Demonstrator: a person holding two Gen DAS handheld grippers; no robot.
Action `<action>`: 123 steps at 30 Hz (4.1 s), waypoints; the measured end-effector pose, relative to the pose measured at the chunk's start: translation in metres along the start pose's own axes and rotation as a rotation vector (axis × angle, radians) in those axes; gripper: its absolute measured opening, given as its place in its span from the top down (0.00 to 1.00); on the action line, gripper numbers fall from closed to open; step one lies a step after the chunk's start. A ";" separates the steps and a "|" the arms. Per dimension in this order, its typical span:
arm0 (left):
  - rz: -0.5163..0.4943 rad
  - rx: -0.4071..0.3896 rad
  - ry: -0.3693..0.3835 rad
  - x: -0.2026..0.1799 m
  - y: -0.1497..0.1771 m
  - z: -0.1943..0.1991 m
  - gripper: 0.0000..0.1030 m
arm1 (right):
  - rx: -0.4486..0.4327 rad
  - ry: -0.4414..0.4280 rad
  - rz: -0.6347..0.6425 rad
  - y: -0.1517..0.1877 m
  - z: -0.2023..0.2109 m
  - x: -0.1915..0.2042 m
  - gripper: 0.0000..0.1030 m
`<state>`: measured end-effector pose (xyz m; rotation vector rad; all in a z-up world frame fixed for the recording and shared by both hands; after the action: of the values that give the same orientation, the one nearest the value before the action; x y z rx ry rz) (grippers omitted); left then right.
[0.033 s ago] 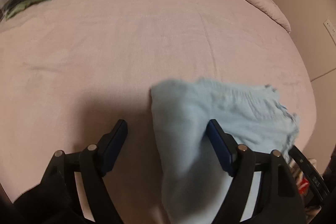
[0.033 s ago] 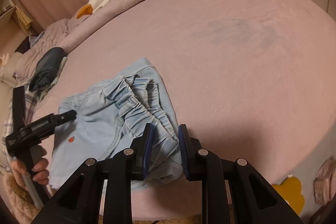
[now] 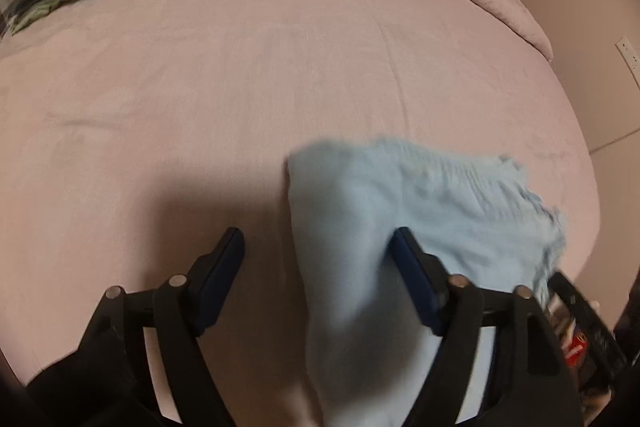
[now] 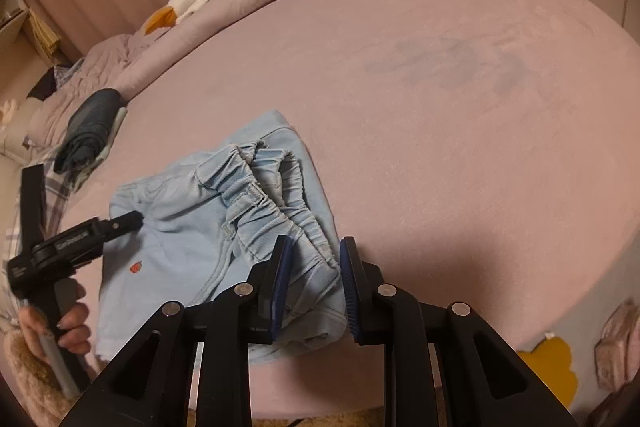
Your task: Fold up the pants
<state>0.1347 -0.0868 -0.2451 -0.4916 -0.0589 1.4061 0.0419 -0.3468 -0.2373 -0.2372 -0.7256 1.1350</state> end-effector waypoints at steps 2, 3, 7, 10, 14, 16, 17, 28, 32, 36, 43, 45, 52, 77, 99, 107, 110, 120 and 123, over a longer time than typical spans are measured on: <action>-0.016 -0.010 0.043 -0.005 0.011 0.015 0.31 | -0.003 -0.001 0.007 -0.008 0.007 0.004 0.76; -0.024 -0.016 0.066 -0.009 0.019 0.021 0.31 | -0.015 -0.004 0.010 -0.013 0.010 0.007 0.74; -0.040 0.020 0.120 -0.015 0.054 0.030 0.31 | -0.019 -0.019 0.054 -0.032 0.002 0.025 0.41; -0.042 0.065 0.120 -0.014 0.079 0.021 0.30 | 0.021 -0.067 0.054 -0.035 -0.017 0.040 0.40; -0.038 0.032 0.087 -0.010 0.091 0.019 0.28 | 0.032 -0.034 0.057 -0.033 -0.036 0.045 0.49; -0.070 0.021 0.059 -0.012 0.095 0.017 0.27 | 0.019 -0.019 0.035 -0.033 -0.039 0.042 0.56; -0.080 0.013 0.049 -0.012 0.096 0.016 0.27 | 0.015 -0.007 0.033 -0.033 -0.039 0.041 0.58; -0.078 -0.021 0.020 -0.007 0.102 0.016 0.27 | 0.023 0.000 0.024 -0.031 -0.055 0.030 0.60; -0.075 -0.024 0.016 -0.008 0.102 0.015 0.26 | 0.016 -0.013 0.017 -0.031 -0.053 0.030 0.60; -0.077 -0.020 0.016 -0.007 0.101 0.014 0.26 | 0.017 0.003 0.049 -0.029 -0.046 0.032 0.58; -0.076 -0.021 0.015 -0.009 0.098 0.012 0.26 | 0.016 0.057 0.104 -0.019 -0.019 0.034 0.50; -0.075 -0.018 0.018 -0.008 0.098 0.012 0.26 | 0.014 0.074 0.113 -0.016 -0.014 0.031 0.50; -0.079 -0.014 0.023 -0.008 0.098 0.011 0.24 | 0.054 0.102 0.126 0.011 -0.023 0.026 0.49; -0.104 0.002 0.051 -0.006 0.095 0.009 0.22 | 0.007 0.096 0.110 0.019 -0.025 0.012 0.46; -0.114 0.001 0.054 -0.010 0.097 0.007 0.17 | 0.015 0.092 0.128 0.019 -0.028 0.018 0.42; -0.118 -0.001 0.052 -0.012 0.095 0.006 0.16 | 0.016 0.089 0.134 0.018 -0.029 0.018 0.42; -0.117 0.001 0.052 -0.012 0.094 0.006 0.16 | 0.015 0.088 0.134 0.017 -0.029 0.017 0.42; -0.104 0.006 0.046 -0.012 0.094 0.004 0.15 | 0.018 0.088 0.139 0.017 -0.029 0.017 0.41; -0.100 0.012 0.042 -0.012 0.092 0.004 0.14 | 0.017 0.084 0.144 0.017 -0.029 0.017 0.39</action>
<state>0.0454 -0.0899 -0.2722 -0.5012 -0.0407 1.2978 0.0522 -0.3190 -0.2609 -0.3248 -0.6321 1.2604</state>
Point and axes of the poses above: each gripper's, at about its wrist camera, not at the fingertips, and z roughly against the way its jaws point, x to its left, y to its underside, the point moved 9 cm from there along -z, roughly the way its jaws point, and after that the axes turned 2 degrees about -y, right-handed, at the moved point
